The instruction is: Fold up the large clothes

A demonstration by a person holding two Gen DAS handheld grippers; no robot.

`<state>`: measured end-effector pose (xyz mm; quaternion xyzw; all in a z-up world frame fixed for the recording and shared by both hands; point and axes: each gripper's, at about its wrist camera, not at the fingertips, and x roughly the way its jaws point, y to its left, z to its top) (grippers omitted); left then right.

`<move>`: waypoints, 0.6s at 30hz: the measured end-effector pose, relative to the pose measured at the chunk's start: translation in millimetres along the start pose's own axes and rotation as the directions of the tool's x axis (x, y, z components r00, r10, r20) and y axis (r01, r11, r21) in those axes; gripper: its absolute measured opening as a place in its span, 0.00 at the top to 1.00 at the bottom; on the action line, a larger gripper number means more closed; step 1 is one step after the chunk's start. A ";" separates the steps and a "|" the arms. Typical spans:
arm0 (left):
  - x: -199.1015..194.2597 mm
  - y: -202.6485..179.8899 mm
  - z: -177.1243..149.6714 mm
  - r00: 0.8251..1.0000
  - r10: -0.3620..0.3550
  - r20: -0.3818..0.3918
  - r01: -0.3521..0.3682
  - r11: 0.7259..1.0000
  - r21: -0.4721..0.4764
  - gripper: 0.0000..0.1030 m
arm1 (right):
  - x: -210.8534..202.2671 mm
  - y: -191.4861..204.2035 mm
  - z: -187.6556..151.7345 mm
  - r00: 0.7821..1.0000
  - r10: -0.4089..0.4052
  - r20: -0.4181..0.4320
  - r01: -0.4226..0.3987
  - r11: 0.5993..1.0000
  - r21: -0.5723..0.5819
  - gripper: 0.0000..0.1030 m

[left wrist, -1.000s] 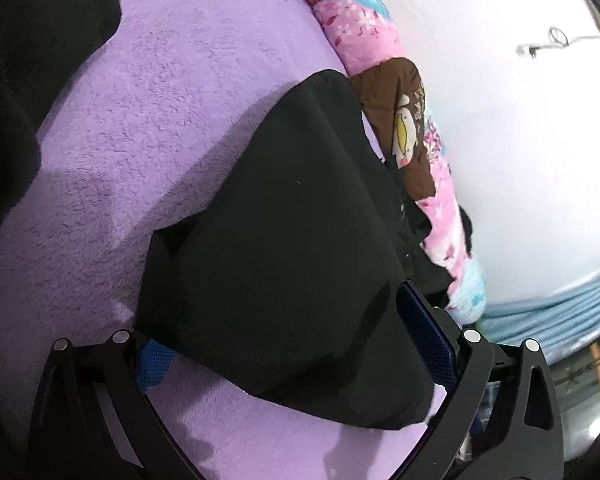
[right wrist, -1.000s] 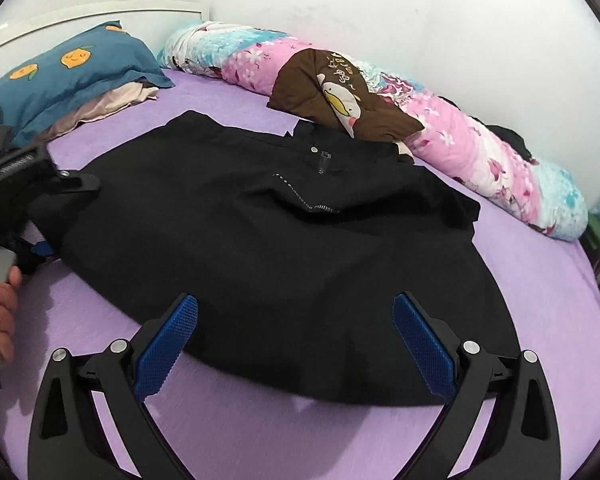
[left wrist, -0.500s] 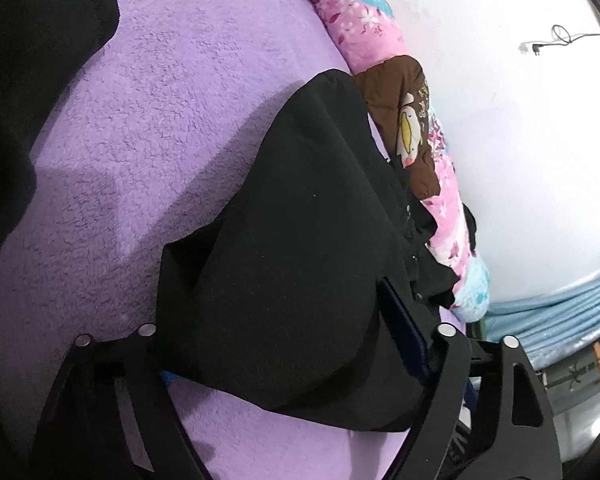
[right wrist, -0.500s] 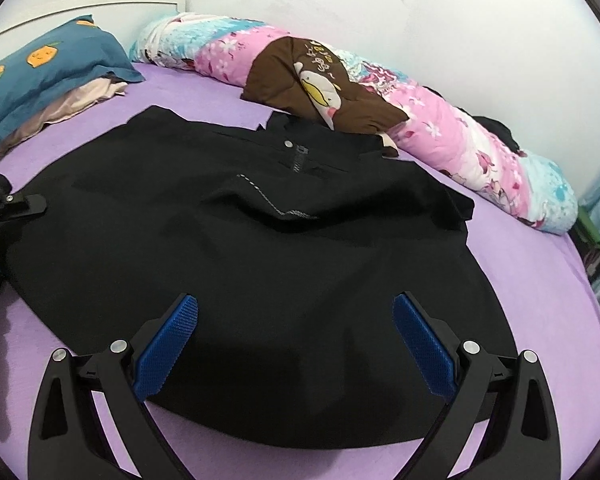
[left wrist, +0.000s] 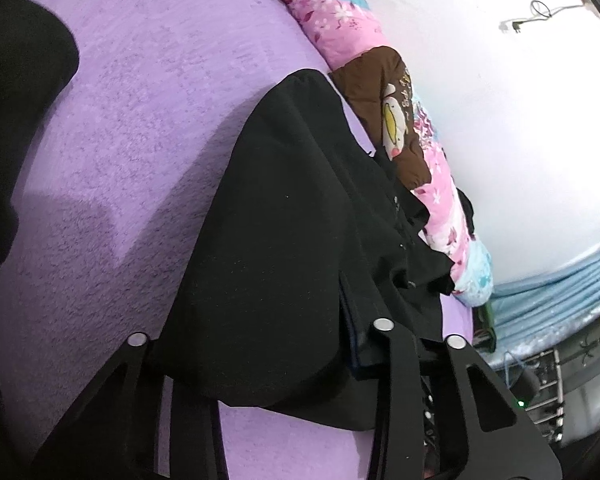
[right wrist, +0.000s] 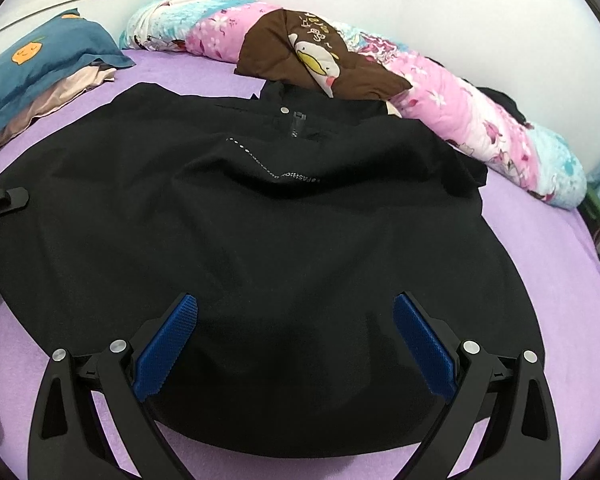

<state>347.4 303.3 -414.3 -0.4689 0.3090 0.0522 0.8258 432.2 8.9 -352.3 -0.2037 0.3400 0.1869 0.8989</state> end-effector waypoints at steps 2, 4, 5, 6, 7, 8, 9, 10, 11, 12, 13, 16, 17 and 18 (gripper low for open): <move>-0.8 -5.3 0.7 1.000 0.003 0.010 -0.004 1.000 0.016 0.73 | -3.7 -4.0 7.2 1.000 0.011 -0.023 -0.011 1.000 0.013 0.07; -2.0 -15.5 0.9 1.000 0.015 0.024 -0.016 0.999 0.051 0.76 | -11.2 -10.4 21.5 0.999 0.024 -0.039 -0.023 0.999 0.027 0.07; -3.4 -20.7 0.2 0.999 0.021 0.033 -0.023 0.997 0.069 0.76 | -15.0 -13.0 29.7 0.998 0.034 -0.046 -0.033 0.999 0.032 0.07; -4.6 -25.0 -0.3 0.999 0.023 0.039 -0.026 0.996 0.082 0.77 | -17.9 -14.6 36.4 0.998 0.042 -0.049 -0.040 0.999 0.036 0.07; -5.4 -27.0 -0.9 0.999 0.023 0.043 -0.026 0.996 0.089 0.77 | -23.5 -17.4 48.8 0.998 0.051 -0.049 -0.049 0.998 0.039 0.07; -5.9 -28.8 -1.4 0.999 0.022 0.045 -0.026 0.995 0.092 0.78 | -28.0 -18.7 58.8 0.997 0.058 -0.047 -0.056 0.998 0.038 0.07; -6.0 -29.5 -1.6 0.999 0.021 0.045 -0.025 0.996 0.090 0.78 | -31.5 -19.6 68.3 0.997 0.062 -0.049 -0.061 0.998 0.036 0.07; -5.8 -29.4 -1.5 0.999 0.020 0.045 -0.023 0.996 0.087 0.78 | -35.5 -20.4 80.1 0.997 0.065 -0.051 -0.063 0.997 0.036 0.07; -5.2 -29.0 -1.4 0.999 0.019 0.043 -0.022 0.996 0.082 0.78 | -38.3 -21.0 88.3 0.996 0.067 -0.050 -0.065 0.997 0.038 0.07; -4.9 -28.3 -1.4 0.999 0.018 0.040 -0.021 0.997 0.079 0.78 | -41.4 -21.1 98.4 0.996 0.071 -0.048 -0.069 0.997 0.040 0.07; -4.6 -28.1 -1.3 0.999 0.017 0.039 -0.020 0.997 0.076 0.78 | -45.7 -19.2 109.8 0.997 0.071 -0.044 -0.069 0.997 0.037 0.06; -4.7 -27.3 -0.7 0.999 0.016 0.035 -0.019 0.997 0.073 0.78 | -55.1 -9.2 131.5 0.998 0.061 -0.024 -0.061 0.998 0.006 0.07; -4.9 -26.8 -0.6 0.999 0.015 0.034 -0.017 0.997 0.069 0.78 | -57.2 -5.9 135.1 0.998 0.062 -0.021 -0.062 0.998 -0.002 0.07; -4.3 -26.5 -0.3 0.999 0.013 0.032 -0.015 0.998 0.067 0.78 | -59.7 -0.9 139.8 0.998 0.066 -0.018 -0.066 0.998 -0.012 0.07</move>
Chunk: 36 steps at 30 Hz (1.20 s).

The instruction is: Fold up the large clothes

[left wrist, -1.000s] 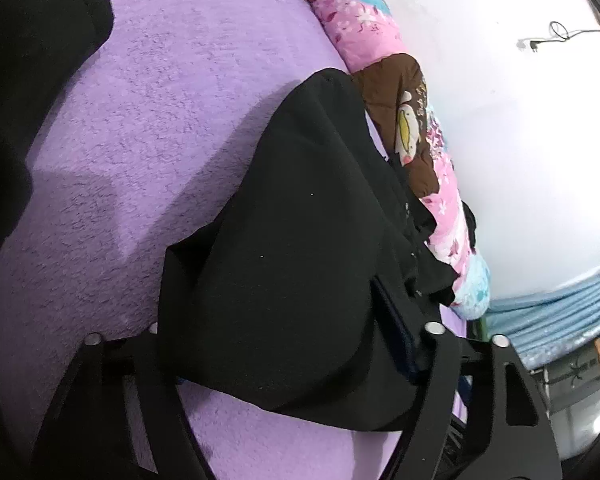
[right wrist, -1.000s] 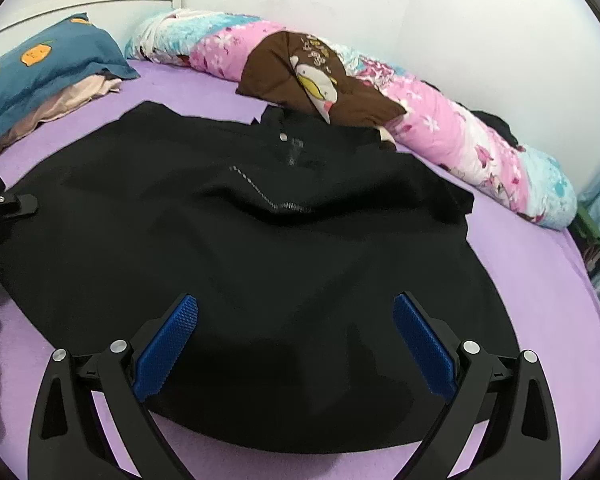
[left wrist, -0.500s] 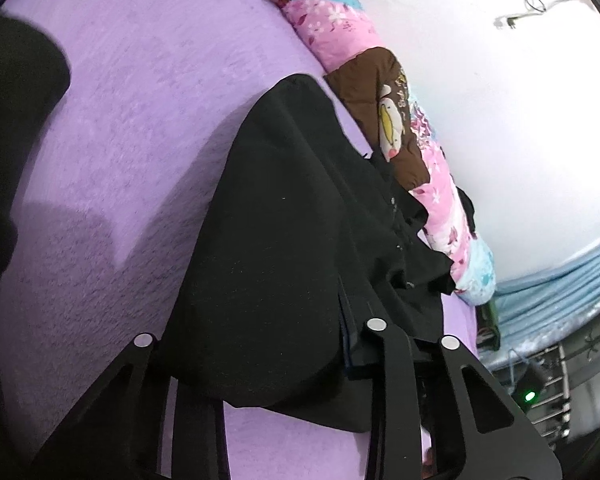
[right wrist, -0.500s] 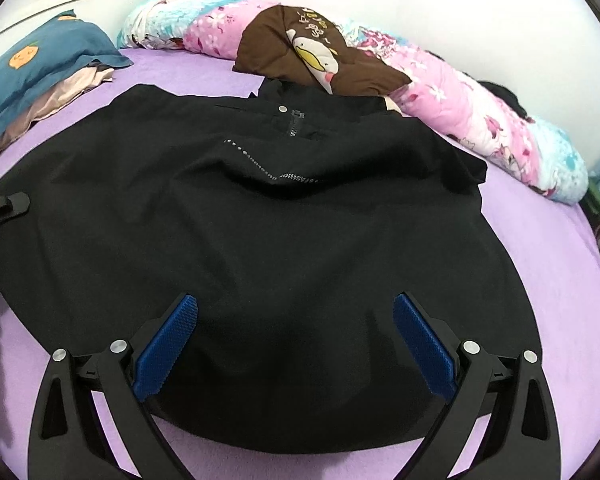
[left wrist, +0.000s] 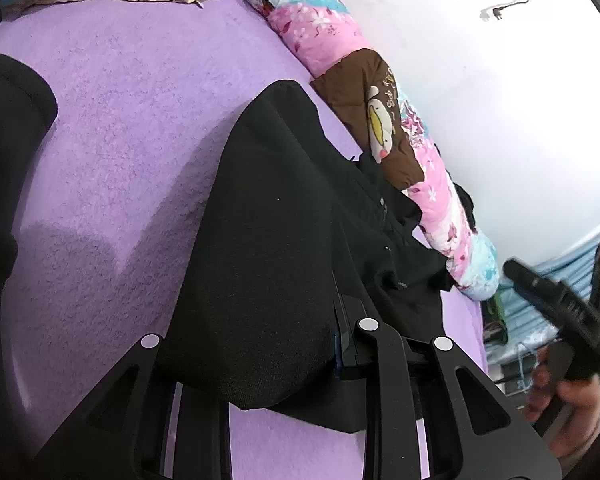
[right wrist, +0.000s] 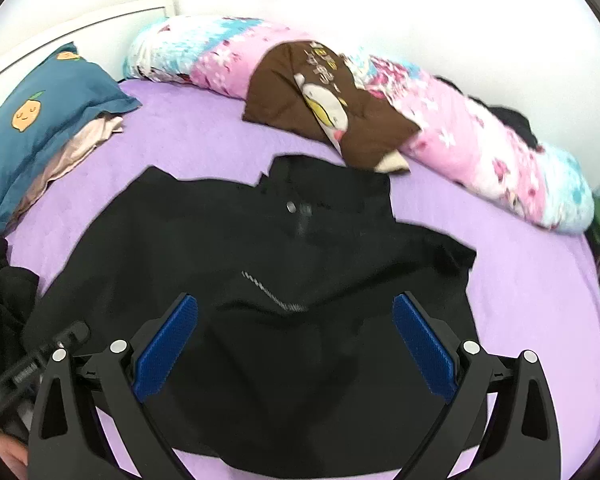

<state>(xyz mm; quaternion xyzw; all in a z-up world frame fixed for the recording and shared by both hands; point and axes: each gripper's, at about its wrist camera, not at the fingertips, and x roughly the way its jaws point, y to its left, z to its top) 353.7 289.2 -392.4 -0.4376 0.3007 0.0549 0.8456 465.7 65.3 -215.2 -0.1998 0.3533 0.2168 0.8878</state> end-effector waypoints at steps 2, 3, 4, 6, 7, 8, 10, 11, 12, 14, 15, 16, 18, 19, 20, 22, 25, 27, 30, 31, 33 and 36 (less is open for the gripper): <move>-2.2 2.9 0.0 1.000 -0.004 -0.001 0.004 1.000 -0.004 0.78 | -3.5 9.0 6.1 1.000 0.006 0.005 -0.006 1.000 -0.018 0.07; -2.7 3.3 -0.2 1.000 -0.007 -0.002 0.007 1.000 -0.007 0.78 | -4.6 12.6 8.9 1.000 0.011 0.005 -0.011 1.000 -0.026 0.07; -3.0 3.5 -0.1 1.000 -0.008 -0.002 0.008 1.000 -0.008 0.78 | -5.5 16.5 10.9 1.000 0.016 0.005 -0.016 0.999 -0.033 0.07; -4.4 4.9 -0.4 1.000 -0.010 -0.003 0.010 1.000 -0.012 0.78 | -5.7 24.0 16.0 1.000 0.020 -0.005 -0.020 0.999 -0.047 0.07; -5.0 4.7 -0.5 1.000 -0.010 -0.003 0.010 1.000 -0.011 0.78 | -5.4 26.1 18.0 1.000 0.023 -0.011 -0.024 0.998 -0.052 0.07; -6.3 4.9 -0.6 1.000 -0.010 -0.003 0.010 1.000 -0.009 0.78 | -4.7 29.9 21.3 0.999 0.027 -0.025 -0.029 0.998 -0.059 0.07; -7.1 2.8 -0.5 1.000 -0.008 -0.001 0.008 1.000 -0.004 0.78 | -1.1 32.0 25.9 0.998 0.037 -0.058 -0.040 0.997 -0.061 0.07; -7.8 1.3 -0.6 1.000 -0.004 0.001 0.004 1.000 0.003 0.78 | 2.3 34.2 30.0 0.995 0.047 -0.087 -0.052 0.997 -0.055 0.07; -8.3 -0.4 -0.8 1.000 0.001 0.002 -0.001 1.000 0.011 0.78 | 5.4 36.5 34.5 0.992 0.057 -0.111 -0.062 0.997 -0.048 0.07; -9.5 -6.3 -1.4 1.000 0.009 0.009 -0.009 0.999 0.034 0.78 | 10.3 41.8 42.7 0.987 0.062 -0.148 -0.069 0.997 -0.045 0.07; -10.4 -8.4 -1.5 1.000 0.010 0.012 -0.011 0.999 0.040 0.78 | 12.3 44.9 47.2 0.983 0.067 -0.168 -0.076 0.996 -0.046 0.07; -11.2 -10.4 -1.2 1.000 0.012 0.014 -0.013 0.999 0.046 0.78 | 16.7 51.4 54.1 0.973 0.077 -0.216 -0.091 0.995 -0.052 0.06; -13.1 -14.6 -0.8 1.000 0.019 0.017 -0.020 0.998 0.057 0.78 | 26.5 63.3 62.4 0.944 0.081 -0.319 -0.112 0.990 -0.081 0.07; -14.0 -17.3 -1.0 0.999 0.027 0.022 -0.029 0.997 0.070 0.78 | 29.2 68.9 67.3 0.935 0.076 -0.345 -0.115 0.989 -0.095 0.07; -15.1 -22.8 -1.7 0.999 0.036 0.030 -0.039 0.995 0.093 0.78 | 29.3 75.9 74.4 0.933 0.072 -0.354 -0.116 0.988 -0.106 0.07; -16.9 -34.6 -4.5 0.997 0.055 0.046 -0.061 0.989 0.136 0.78 | 28.4 87.4 89.6 0.929 0.068 -0.365 -0.118 0.986 -0.119 0.07; -19.4 -53.7 -11.0 0.994 0.081 0.067 -0.094 0.971 0.220 0.78 | 28.8 105.1 113.4 0.920 0.068 -0.386 -0.124 0.985 -0.121 0.07; -19.8 -63.0 -14.2 0.993 0.093 0.076 -0.109 0.961 0.253 0.78 | 34.3 119.1 124.7 0.903 0.069 -0.425 -0.129 0.985 -0.114 0.07; -21.2 -75.7 -19.7 0.989 0.111 0.093 -0.135 0.943 0.305 0.78 | 50.5 143.2 130.9 0.856 0.042 -0.515 -0.120 0.986 -0.119 0.06; -21.6 -78.1 -21.5 0.988 0.118 0.098 -0.143 0.938 0.315 0.78 | 56.6 152.1 131.3 0.839 0.031 -0.543 -0.119 0.985 -0.128 0.07; -22.3 -83.6 -24.7 0.987 0.124 0.107 -0.153 0.929 0.338 0.78 | 68.6 172.9 130.2 0.812 -0.011 -0.584 -0.111 0.979 -0.173 0.07; -22.4 -90.3 -29.4 0.985 0.127 0.113 -0.160 0.920 0.359 0.78 | 83.6 196.3 128.1 0.786 -0.095 -0.611 -0.075 0.966 -0.247 0.07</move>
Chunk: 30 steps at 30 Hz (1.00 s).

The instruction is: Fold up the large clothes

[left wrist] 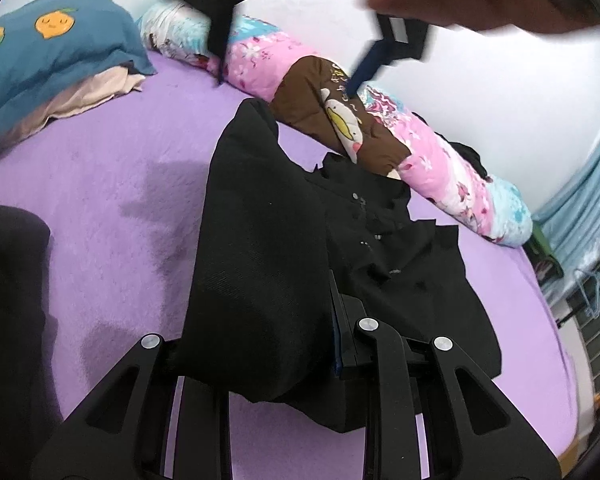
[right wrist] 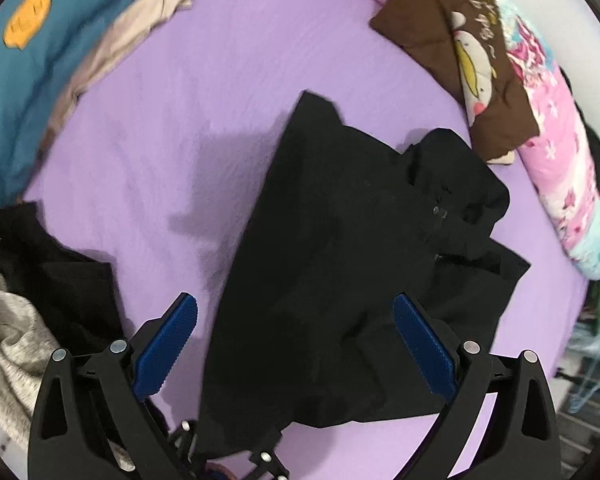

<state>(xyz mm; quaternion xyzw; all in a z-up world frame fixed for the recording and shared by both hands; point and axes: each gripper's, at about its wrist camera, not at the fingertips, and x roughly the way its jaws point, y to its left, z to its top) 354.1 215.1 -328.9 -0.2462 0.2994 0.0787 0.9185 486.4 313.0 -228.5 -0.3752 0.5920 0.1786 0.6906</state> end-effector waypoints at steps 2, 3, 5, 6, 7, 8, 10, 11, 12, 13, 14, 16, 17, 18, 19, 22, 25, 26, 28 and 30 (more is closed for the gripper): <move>-2.3 -2.6 0.0 1.000 -0.005 0.003 0.005 1.000 0.011 0.78 | 9.8 12.9 7.2 0.998 -0.037 -0.041 0.036 0.999 -0.023 0.07; -3.3 -5.0 -0.7 1.000 -0.005 0.005 0.005 1.000 0.019 0.78 | 14.7 17.5 10.1 0.997 -0.046 -0.060 0.044 0.998 -0.032 0.07; -3.9 -8.6 -1.3 1.000 -0.008 0.006 0.008 1.000 0.028 0.78 | 24.8 23.9 14.1 0.993 -0.073 -0.096 0.070 0.997 -0.036 0.07; -4.4 -9.6 -1.2 1.000 -0.008 0.007 0.008 0.999 0.031 0.78 | 31.3 27.3 15.4 0.989 -0.097 -0.115 0.093 0.995 -0.040 0.07; -4.9 -9.9 -1.7 1.000 -0.013 0.006 0.013 0.999 0.032 0.78 | 38.2 30.8 15.3 0.983 -0.121 -0.137 0.115 0.992 -0.049 0.07; -4.8 -10.2 -1.3 1.000 -0.013 0.006 0.013 0.999 0.031 0.78 | 47.1 35.4 14.3 0.976 -0.144 -0.166 0.135 0.989 -0.064 0.07; -5.8 -10.2 -1.1 1.000 -0.015 0.007 0.015 1.000 0.026 0.78 | 62.9 41.0 12.3 0.963 -0.159 -0.217 0.143 0.986 -0.086 0.07; -6.4 -11.0 -1.4 1.000 -0.017 0.008 0.017 0.999 0.029 0.78 | 69.3 41.4 12.3 0.958 -0.164 -0.235 0.147 0.985 -0.088 0.07; -6.8 -12.0 -1.1 1.000 -0.017 0.008 0.017 0.999 0.033 0.78 | 75.4 41.6 12.1 0.953 -0.172 -0.248 0.153 0.984 -0.094 0.07; -7.2 -13.5 -1.2 1.000 -0.022 0.006 0.021 0.999 0.038 0.78 | 83.8 41.3 11.0 0.944 -0.198 -0.265 0.175 0.979 -0.108 0.07; -7.9 -15.5 -1.3 1.000 -0.028 0.005 0.028 0.999 0.045 0.78 | 88.6 40.0 10.2 0.937 -0.218 -0.274 0.194 0.975 -0.113 0.07; -10.5 -18.8 -1.5 1.000 -0.028 0.012 0.027 0.998 0.064 0.78 | 97.8 36.4 8.0 0.923 -0.244 -0.296 0.220 0.969 -0.113 0.07; -11.8 -20.5 -1.6 0.999 -0.030 0.015 0.029 0.997 0.067 0.78 | 99.9 35.8 7.3 0.920 -0.249 -0.303 0.224 0.968 -0.116 0.07; -13.0 -21.8 -1.9 0.999 -0.032 0.017 0.030 0.997 0.067 0.78 | 101.7 34.9 6.4 0.918 -0.250 -0.308 0.223 0.967 -0.120 0.07; -13.6 -23.3 -2.1 0.999 -0.031 0.018 0.030 0.997 0.072 0.78 | 102.9 33.4 5.7 0.916 -0.254 -0.311 0.228 0.966 -0.120 0.07; -14.6 -26.9 -2.9 0.999 -0.032 0.019 0.030 0.996 0.083 0.78 | 106.0 29.1 3.2 0.908 -0.274 -0.317 0.247 0.961 -0.123 0.07; -15.5 -30.9 -4.0 0.999 -0.031 0.023 0.029 0.995 0.095 0.78 | 108.3 24.4 1.0 0.903 -0.285 -0.321 0.261 0.958 -0.118 0.08; -15.8 -32.5 -4.7 0.999 -0.031 0.023 0.029 0.995 0.098 0.78 | 108.3 22.9 0.1 0.904 -0.285 -0.319 0.263 0.958 -0.113 0.08; -15.7 -36.6 -6.1 0.999 -0.030 0.024 0.027 0.993 0.112 0.78 | 107.0 19.4 -1.2 0.909 -0.279 -0.311 0.262 0.960 -0.095 0.09; -15.6 -39.5 -6.3 0.999 -0.028 0.025 0.025 0.993 0.117 0.78 | 105.7 14.8 -2.3 0.911 -0.271 -0.311 0.259 0.963 -0.079 0.15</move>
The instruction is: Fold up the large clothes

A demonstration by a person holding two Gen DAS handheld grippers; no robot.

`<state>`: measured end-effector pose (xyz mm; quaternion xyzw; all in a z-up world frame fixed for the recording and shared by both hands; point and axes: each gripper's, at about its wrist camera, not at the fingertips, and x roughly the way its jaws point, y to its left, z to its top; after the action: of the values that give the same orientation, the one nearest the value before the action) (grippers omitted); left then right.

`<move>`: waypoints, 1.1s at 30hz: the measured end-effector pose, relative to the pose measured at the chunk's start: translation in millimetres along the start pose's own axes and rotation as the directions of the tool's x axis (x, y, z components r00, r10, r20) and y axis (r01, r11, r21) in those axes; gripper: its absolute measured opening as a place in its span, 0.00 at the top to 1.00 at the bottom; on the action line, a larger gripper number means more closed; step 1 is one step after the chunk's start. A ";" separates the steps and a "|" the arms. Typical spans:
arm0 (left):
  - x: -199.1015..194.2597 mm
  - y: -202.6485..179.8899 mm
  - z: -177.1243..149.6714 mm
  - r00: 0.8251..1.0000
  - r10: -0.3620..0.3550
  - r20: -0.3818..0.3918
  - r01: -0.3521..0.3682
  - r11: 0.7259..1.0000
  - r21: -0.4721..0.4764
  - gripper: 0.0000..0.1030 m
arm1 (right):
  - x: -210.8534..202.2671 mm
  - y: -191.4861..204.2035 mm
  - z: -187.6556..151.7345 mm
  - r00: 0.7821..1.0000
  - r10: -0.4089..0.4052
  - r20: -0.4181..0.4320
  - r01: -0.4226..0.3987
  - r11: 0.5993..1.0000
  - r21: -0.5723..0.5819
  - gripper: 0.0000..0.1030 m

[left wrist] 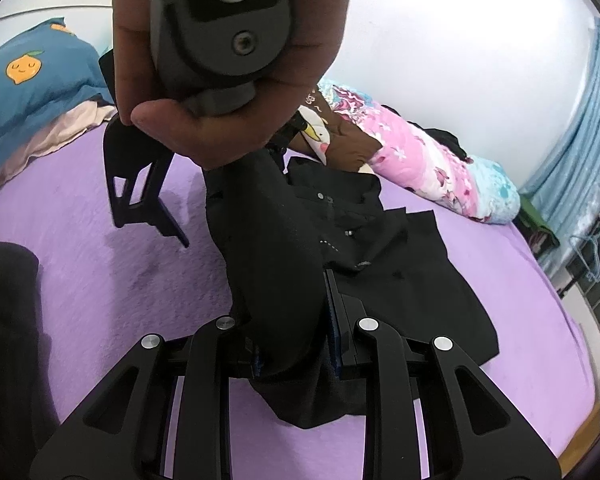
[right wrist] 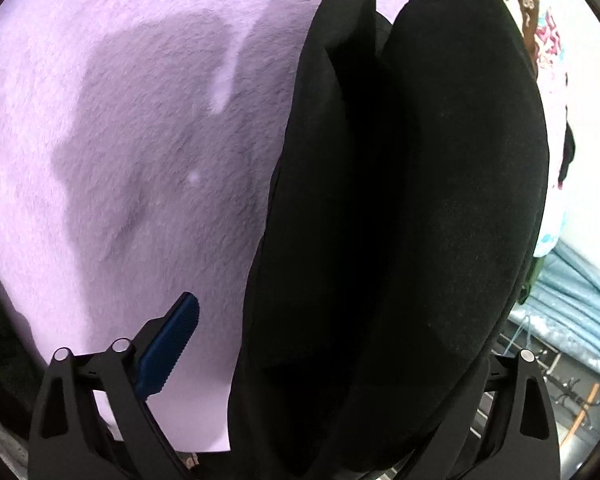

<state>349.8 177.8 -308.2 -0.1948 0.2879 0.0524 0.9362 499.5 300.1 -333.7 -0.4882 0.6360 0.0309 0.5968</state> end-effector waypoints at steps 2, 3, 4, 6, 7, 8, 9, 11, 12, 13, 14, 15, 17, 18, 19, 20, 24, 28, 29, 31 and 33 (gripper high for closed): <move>0.2 -1.3 -0.4 1.000 0.002 -0.001 -0.002 1.000 0.002 0.78 | -0.9 -4.7 -1.0 1.000 0.008 0.001 -0.008 1.000 0.015 0.21; 0.4 -1.6 -0.4 1.000 0.003 -0.001 -0.003 1.000 0.002 0.78 | 0.4 -8.8 -1.4 1.000 0.013 -0.001 -0.013 1.000 0.023 0.26; 0.6 -1.9 -0.4 1.000 0.003 -0.002 -0.003 1.000 0.001 0.78 | 0.9 -11.6 -2.3 1.000 0.019 -0.002 -0.018 0.999 0.030 0.30; 1.1 -2.9 0.6 1.000 0.006 -0.003 -0.006 1.000 0.002 0.78 | 5.1 -19.6 -5.3 1.000 0.028 -0.004 -0.028 0.999 0.041 0.37; 1.0 -4.0 0.7 1.000 0.007 -0.003 -0.007 1.000 0.001 0.78 | 7.6 -24.9 -6.2 0.999 0.041 -0.004 -0.040 0.998 0.044 0.41; 1.2 -4.7 1.4 1.000 0.005 -0.004 -0.005 1.000 -0.001 0.78 | 7.9 -26.6 -7.3 0.999 0.049 -0.001 -0.049 0.998 0.046 0.43; 0.5 -5.5 1.6 1.000 0.003 -0.003 -0.003 1.000 -0.002 0.78 | 8.3 -28.2 -8.0 0.998 0.058 0.001 -0.058 0.997 0.044 0.50; -0.5 -8.0 2.0 1.000 0.003 0.002 -0.003 1.000 0.005 0.78 | 15.9 -37.3 -12.3 0.998 0.068 0.006 -0.068 0.997 0.034 0.61; -1.1 -8.8 1.6 1.000 0.004 0.003 -0.004 1.000 0.007 0.78 | 18.0 -39.4 -15.1 0.998 0.068 0.011 -0.069 0.997 0.030 0.67; -2.3 -10.6 1.8 1.000 0.010 0.008 -0.011 1.000 0.014 0.78 | 18.5 -41.1 -16.5 0.997 0.070 0.018 -0.070 0.997 0.025 0.71; -2.8 -12.3 2.1 1.000 0.017 0.011 -0.017 1.000 0.020 0.78 | 18.1 -42.5 -17.9 0.997 0.076 0.025 -0.077 0.997 0.019 0.74; -3.8 -15.3 1.8 0.999 0.030 0.014 -0.031 0.999 0.031 0.78 | 18.3 -44.4 -20.2 0.996 0.087 0.031 -0.088 0.996 0.017 0.79; -4.6 -22.2 1.9 0.999 0.039 0.021 -0.040 0.998 0.051 0.78 | 14.3 -45.0 -22.9 0.993 0.114 0.037 -0.114 0.993 0.023 0.82; -6.0 -28.4 2.3 0.999 0.036 0.027 -0.038 0.996 0.077 0.78 | 13.3 -49.7 -24.8 0.990 0.132 0.044 -0.133 0.991 0.027 0.84; -7.5 -33.7 2.7 0.999 0.025 0.029 -0.028 0.995 0.098 0.78 | 13.4 -53.2 -26.0 0.987 0.151 0.053 -0.153 0.988 0.027 0.84; -9.0 -37.1 2.9 0.999 0.026 0.032 -0.029 0.993 0.111 0.78 | 14.0 -60.1 -28.6 0.982 0.175 0.063 -0.177 0.984 0.026 0.85; -17.0 -51.4 2.9 0.996 0.060 0.060 -0.070 0.983 0.172 0.48 | 18.0 -87.2 -37.7 0.960 0.266 0.093 -0.271 0.961 0.053 0.88; -23.4 -62.4 1.7 0.993 0.035 0.109 -0.056 0.980 0.192 0.25 | 13.8 -103.6 -48.7 0.954 0.275 0.118 -0.280 0.960 0.026 0.88; -25.0 -63.9 0.6 0.992 0.009 0.124 -0.032 0.982 0.185 0.22 | 18.0 -97.0 -48.3 0.955 0.267 0.130 -0.271 0.963 0.008 0.89; -24.5 -68.6 -0.6 0.991 0.011 0.136 -0.037 0.981 0.190 0.20 | 15.7 -104.2 -56.8 0.951 0.271 0.150 -0.273 0.962 -0.006 0.89; -28.2 -72.0 -2.8 0.988 -0.001 0.152 -0.030 0.979 0.202 0.18 | 16.4 -118.9 -63.7 0.941 0.297 0.164 -0.302 0.953 0.004 0.89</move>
<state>340.1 111.0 -270.4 -0.0912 0.2213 0.0439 0.9699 534.4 188.8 -263.9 -0.3728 0.6527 0.1513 0.6419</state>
